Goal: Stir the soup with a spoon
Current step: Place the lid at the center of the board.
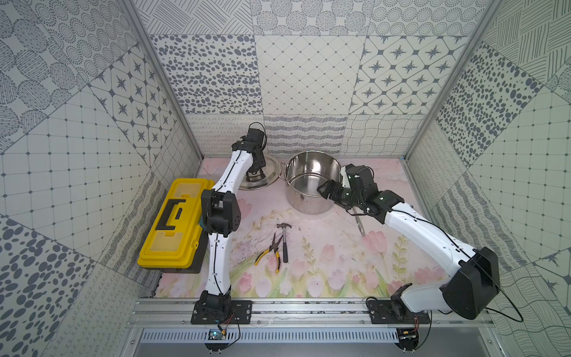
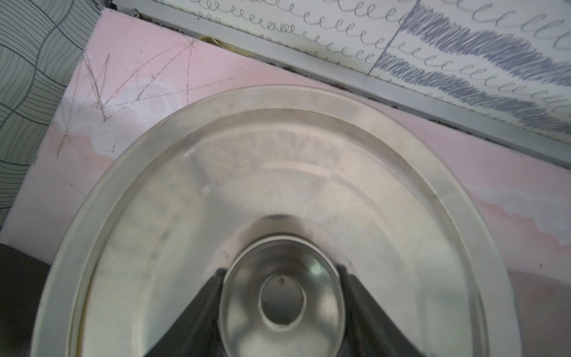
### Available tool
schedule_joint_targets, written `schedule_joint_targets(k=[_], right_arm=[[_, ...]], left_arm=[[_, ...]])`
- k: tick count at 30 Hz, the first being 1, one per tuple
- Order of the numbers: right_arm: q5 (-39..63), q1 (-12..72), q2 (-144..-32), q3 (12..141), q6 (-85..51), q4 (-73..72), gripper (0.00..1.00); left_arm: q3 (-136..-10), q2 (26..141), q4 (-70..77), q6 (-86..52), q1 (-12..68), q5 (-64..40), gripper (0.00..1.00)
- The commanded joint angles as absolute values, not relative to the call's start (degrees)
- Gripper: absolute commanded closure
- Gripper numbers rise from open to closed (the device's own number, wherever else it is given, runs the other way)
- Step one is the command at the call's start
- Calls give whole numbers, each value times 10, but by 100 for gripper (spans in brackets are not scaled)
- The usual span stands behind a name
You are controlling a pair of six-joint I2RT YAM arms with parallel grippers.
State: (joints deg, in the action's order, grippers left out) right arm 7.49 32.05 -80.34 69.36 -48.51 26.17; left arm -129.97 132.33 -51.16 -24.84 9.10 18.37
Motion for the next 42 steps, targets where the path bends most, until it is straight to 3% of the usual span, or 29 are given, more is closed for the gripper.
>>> schedule_joint_targets(k=[1, 15, 42], right_arm=[[78, 315, -810, 717, -475, 257, 17], [84, 282, -838, 748, -466, 273, 16], [86, 263, -853, 754, -457, 278, 17]], left_arm=[[-1249, 1307, -426, -250, 99, 183, 100], [-1137, 1296, -344, -270, 99, 161, 100], [-1067, 1325, -337, -307, 100, 154, 100]])
